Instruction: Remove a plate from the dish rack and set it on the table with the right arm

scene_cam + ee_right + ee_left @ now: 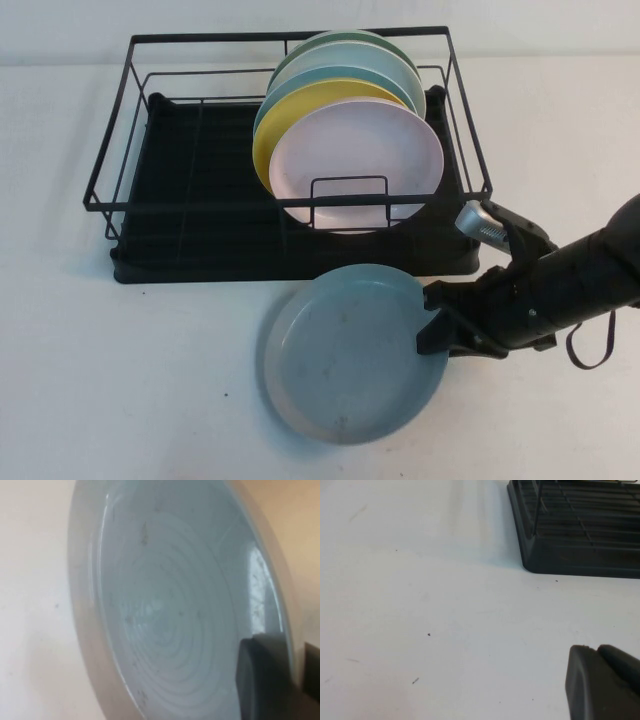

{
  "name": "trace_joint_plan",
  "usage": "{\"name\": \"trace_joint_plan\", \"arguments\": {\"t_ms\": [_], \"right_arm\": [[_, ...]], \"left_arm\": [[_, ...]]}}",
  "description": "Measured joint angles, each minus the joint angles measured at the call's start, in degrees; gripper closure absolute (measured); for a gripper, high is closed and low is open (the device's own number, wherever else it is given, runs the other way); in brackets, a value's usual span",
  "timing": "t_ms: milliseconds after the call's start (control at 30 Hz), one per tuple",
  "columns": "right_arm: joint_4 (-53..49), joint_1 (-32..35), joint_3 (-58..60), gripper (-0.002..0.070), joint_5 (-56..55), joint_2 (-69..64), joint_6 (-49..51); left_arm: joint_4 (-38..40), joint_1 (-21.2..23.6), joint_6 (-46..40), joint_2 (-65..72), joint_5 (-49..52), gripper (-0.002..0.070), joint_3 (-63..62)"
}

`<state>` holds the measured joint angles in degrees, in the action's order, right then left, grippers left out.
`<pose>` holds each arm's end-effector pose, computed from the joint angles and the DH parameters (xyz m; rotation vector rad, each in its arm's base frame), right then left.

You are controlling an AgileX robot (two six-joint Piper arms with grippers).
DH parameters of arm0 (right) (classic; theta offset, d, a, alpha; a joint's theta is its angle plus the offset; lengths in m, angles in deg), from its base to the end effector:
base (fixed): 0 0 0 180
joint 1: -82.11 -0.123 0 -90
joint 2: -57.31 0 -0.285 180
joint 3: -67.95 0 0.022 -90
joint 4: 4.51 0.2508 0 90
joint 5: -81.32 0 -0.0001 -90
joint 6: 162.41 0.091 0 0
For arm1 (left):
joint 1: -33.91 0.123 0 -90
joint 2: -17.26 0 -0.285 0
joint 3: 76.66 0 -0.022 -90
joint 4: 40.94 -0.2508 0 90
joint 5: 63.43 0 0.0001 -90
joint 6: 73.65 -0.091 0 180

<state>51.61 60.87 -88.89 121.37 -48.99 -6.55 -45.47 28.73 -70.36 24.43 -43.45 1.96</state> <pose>0.2812 0.1615 0.1847 -0.1002 2.7917 0.9882 0.0533 -0.0024 0.1742 0.0801 1.8433 -0.0265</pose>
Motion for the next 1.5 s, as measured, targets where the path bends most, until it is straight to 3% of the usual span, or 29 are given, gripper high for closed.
{"name": "trace_joint_plan", "arguments": {"t_ms": [333, 600, 1100, 1200, 1267, 1400, 1500], "right_arm": [[1.7, 0.0, -0.1, 0.0602, -3.4, -1.2, -0.3], [0.9, 0.0, -0.1, 0.0412, -5.3, -1.3, -0.4], [-6.2, 1.5, -0.1, 0.0286, -4.3, -0.5, 0.4], [-7.1, 2.6, -0.1, 0.0318, -2.3, 2.0, 0.8], [-8.4, 2.8, -0.1, 0.0384, -0.3, 4.4, 0.9], [-10.5, 2.8, -0.1, 0.0600, 5.1, 10.8, 1.0], [-12.0, 2.8, -0.1, 0.0665, 8.7, 17.2, 1.7]], "left_arm": [[0.0, 0.0, 0.0, 0.0, 0.0, 0.0679, 0.0], [0.0, 0.0, 0.0, 0.0, 0.0, 0.0679, 0.0], [0.0, 0.0, 0.0, 0.0, 0.0, 0.0679, 0.0], [0.0, 0.0, 0.0, 0.0, 0.0, 0.0679, 0.0], [0.0, 0.0, 0.0, 0.0, 0.0, 0.0679, 0.0], [0.0, 0.0, 0.0, 0.0, 0.0, 0.0679, 0.0], [0.0, 0.0, 0.0, 0.0, 0.0, 0.0679, 0.0]]}}
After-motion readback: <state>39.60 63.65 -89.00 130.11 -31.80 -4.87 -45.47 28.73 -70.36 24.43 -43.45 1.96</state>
